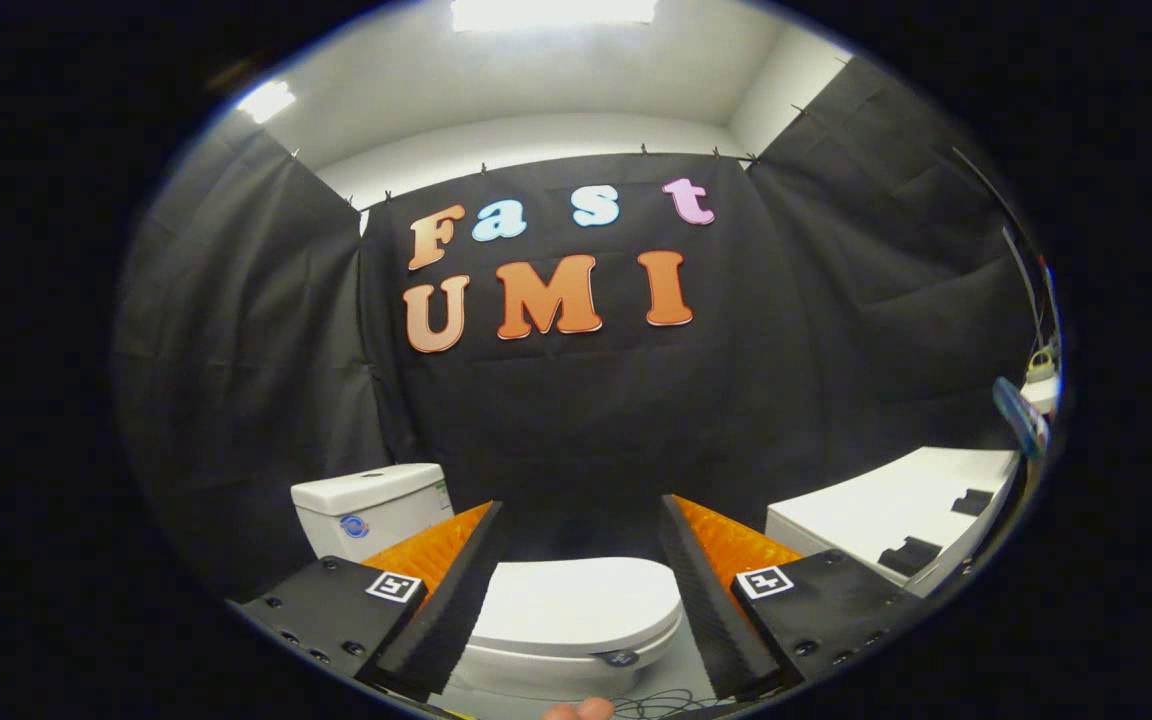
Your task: Open the toilet lid.
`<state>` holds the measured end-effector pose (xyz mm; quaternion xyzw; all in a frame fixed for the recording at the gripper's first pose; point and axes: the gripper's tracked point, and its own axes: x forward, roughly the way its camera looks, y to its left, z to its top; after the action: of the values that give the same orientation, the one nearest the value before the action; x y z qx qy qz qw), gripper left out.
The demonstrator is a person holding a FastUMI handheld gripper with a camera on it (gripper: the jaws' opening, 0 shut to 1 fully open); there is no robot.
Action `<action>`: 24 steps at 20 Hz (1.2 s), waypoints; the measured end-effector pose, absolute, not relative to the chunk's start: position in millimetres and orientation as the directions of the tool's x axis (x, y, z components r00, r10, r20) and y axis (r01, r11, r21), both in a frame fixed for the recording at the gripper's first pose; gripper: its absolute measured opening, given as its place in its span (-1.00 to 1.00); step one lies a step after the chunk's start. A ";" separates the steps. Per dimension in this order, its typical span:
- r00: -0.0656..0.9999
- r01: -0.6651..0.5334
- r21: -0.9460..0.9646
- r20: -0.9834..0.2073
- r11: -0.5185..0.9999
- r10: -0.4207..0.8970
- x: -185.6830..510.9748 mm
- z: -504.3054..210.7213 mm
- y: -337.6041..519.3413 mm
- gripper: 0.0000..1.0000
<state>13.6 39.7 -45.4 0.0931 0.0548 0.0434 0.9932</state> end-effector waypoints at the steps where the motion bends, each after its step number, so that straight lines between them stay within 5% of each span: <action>1: 0.990 -0.079 0.215 -0.101 0.973 0.103 18.2 -52.5 41.0 0.96; 13: 0.960 0.097 0.668 -0.258 0.738 0.107 47.0 -217.0 21.9 0.97; 24: 0.821 0.364 0.759 -0.535 0.540 0.199 52.5 -402.7 22.7 0.93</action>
<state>52.5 22.7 -402.7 0.4772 0.2948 -0.0499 0.8264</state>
